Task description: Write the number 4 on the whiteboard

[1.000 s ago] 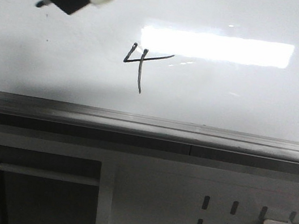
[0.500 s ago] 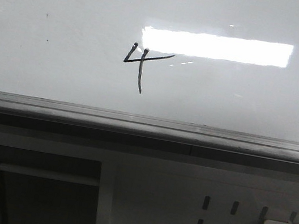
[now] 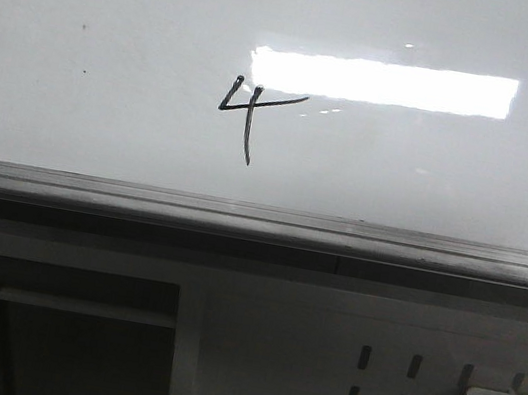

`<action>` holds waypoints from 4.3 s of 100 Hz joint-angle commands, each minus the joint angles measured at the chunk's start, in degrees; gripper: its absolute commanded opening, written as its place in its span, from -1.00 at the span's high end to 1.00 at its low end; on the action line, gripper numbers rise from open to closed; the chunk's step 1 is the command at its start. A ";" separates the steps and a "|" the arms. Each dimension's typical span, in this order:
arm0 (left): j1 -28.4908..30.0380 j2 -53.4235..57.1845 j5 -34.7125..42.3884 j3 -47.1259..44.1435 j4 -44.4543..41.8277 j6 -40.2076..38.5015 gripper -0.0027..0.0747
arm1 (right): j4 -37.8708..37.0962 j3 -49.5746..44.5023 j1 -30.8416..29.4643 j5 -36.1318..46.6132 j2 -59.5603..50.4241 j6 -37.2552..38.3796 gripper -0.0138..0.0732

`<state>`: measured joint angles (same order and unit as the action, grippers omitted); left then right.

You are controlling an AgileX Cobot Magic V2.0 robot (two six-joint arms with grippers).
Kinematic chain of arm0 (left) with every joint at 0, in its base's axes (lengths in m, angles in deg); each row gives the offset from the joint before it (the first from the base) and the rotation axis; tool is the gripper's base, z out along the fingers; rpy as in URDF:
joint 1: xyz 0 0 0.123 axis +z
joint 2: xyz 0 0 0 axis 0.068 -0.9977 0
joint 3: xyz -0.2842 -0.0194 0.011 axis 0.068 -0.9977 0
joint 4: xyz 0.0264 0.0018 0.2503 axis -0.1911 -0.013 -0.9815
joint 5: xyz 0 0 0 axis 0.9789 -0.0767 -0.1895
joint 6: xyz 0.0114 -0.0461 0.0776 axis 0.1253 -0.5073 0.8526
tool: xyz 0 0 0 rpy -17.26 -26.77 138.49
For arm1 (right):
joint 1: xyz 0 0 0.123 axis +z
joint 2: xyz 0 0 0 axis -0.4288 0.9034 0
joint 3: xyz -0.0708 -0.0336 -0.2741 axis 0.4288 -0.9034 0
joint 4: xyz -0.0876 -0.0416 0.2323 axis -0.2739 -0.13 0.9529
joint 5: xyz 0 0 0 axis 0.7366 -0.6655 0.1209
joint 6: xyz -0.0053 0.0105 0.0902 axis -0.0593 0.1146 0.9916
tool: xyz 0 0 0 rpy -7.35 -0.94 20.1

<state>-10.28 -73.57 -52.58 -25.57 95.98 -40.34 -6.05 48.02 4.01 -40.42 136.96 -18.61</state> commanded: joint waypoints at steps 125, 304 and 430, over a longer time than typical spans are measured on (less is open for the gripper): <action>0.09 54.24 15.11 -20.11 -3.59 -0.54 0.71 | -28.96 -34.59 -2.70 41.79 -31.46 53.87 0.83; 2.74 69.90 23.93 -44.28 -14.63 -12.10 0.98 | -28.96 -42.44 -2.70 42.79 -31.69 53.87 0.83; 2.74 69.90 23.93 -44.28 -14.63 -12.10 0.98 | -24.48 -70.47 -27.76 63.09 -56.75 53.87 0.83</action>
<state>-7.48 -5.32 -33.17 -68.26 81.36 -51.74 -30.70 -21.25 -23.37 18.29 81.40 35.51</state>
